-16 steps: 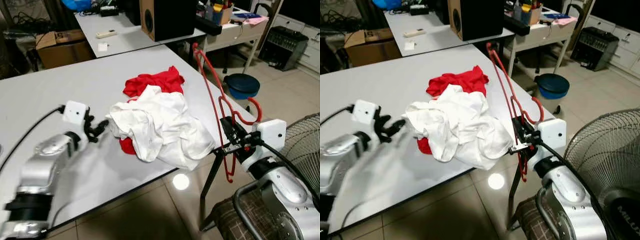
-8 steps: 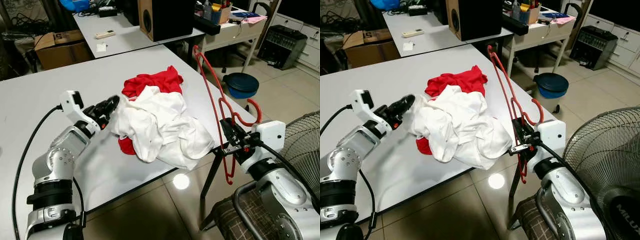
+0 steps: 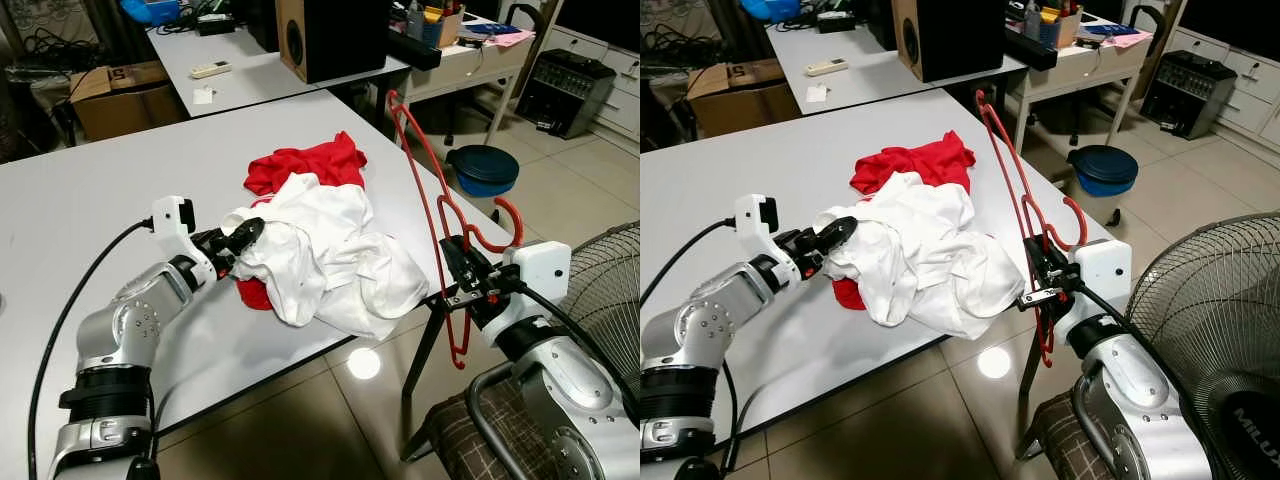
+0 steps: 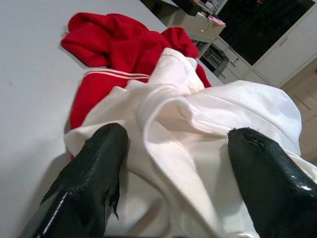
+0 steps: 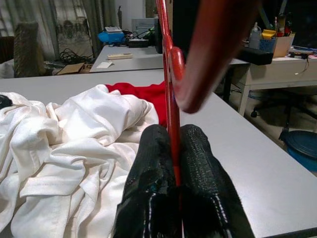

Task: Hang hanger

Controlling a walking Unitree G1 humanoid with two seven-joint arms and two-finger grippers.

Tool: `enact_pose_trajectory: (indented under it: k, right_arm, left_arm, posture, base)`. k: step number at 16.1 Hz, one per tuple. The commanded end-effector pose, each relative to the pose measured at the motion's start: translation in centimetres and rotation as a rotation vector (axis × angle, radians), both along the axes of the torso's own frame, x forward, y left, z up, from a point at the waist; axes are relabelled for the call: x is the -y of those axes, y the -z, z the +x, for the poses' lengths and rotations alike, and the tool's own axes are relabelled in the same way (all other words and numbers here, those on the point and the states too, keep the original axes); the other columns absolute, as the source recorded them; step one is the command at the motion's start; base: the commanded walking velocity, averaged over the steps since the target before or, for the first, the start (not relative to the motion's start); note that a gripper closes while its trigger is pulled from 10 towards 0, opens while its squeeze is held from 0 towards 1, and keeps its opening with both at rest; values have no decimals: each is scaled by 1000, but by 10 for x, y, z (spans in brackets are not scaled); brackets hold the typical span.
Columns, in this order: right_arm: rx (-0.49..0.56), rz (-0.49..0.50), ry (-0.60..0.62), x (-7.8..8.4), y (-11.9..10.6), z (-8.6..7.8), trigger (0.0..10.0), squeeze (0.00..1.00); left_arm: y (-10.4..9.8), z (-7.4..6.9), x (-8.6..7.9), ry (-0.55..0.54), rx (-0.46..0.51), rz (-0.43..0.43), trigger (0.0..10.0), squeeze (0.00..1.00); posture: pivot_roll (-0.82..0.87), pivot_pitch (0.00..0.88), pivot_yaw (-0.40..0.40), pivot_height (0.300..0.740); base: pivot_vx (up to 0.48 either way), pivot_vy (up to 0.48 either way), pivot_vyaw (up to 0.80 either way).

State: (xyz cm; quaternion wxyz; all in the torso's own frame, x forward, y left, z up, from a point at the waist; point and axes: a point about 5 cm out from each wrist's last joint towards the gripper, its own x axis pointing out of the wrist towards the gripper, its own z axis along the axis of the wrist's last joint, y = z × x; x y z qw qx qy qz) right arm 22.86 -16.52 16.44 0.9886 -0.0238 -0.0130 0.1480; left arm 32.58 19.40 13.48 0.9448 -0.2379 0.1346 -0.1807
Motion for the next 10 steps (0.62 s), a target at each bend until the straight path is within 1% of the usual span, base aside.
enact_pose_trajectory:
  k: [1, 2, 4, 6, 7, 8, 9, 10]
  right_arm:
    - [7, -3, -7, -1, -2, -1, 10000, 0]
    - [7, -2, -7, -1, -2, 0, 10000, 0]
    - [6, -2, -11, -2, -2, 0, 10000, 0]
    - [6, -3, -14, -2, -2, 1, 10000, 0]
    - [6, -5, -17, -2, -2, 1, 10000, 0]
    - [6, -7, -19, -2, -2, 1, 10000, 0]
    - [6, -8, -20, -2, -2, 1, 10000, 0]
    - [6, -8, -20, -2, -2, 1, 10000, 0]
  left_arm:
    - [-2, -1, -3, -2, 8, 9, 2980, 0]
    - [-5, -2, -2, 12, 29, -14, 0, 0]
    - [-12, -2, 0, 21, 67, -65, 0, 0]
    - [-11, -3, 0, 23, 64, -78, 0, 0]
    - [-8, -6, 4, 46, 57, -76, 0, 0]
    - [-7, -7, 6, 61, 53, -56, 0, 0]
    - [-5, -8, 6, 66, 45, -32, 0, 0]
    - [-4, -8, 6, 66, 43, -25, 0, 0]
  posture:
    - [-47, 0, 70, 740]
    - [-46, 0, 68, 740]
    - [-44, 0, 64, 740]
    - [-44, 0, 62, 740]
    - [-46, 0, 59, 740]
    - [-46, 0, 58, 740]
    - [-46, 0, 58, 740]
    - [-47, 0, 56, 740]
  base:
    - [0, 0, 0]
    - [0, 0, 0]
    - [0, 0, 0]
    - [0, 0, 0]
    - [0, 0, 0]
    - [0, 0, 0]
    - [0, 0, 0]
    - [0, 0, 0]
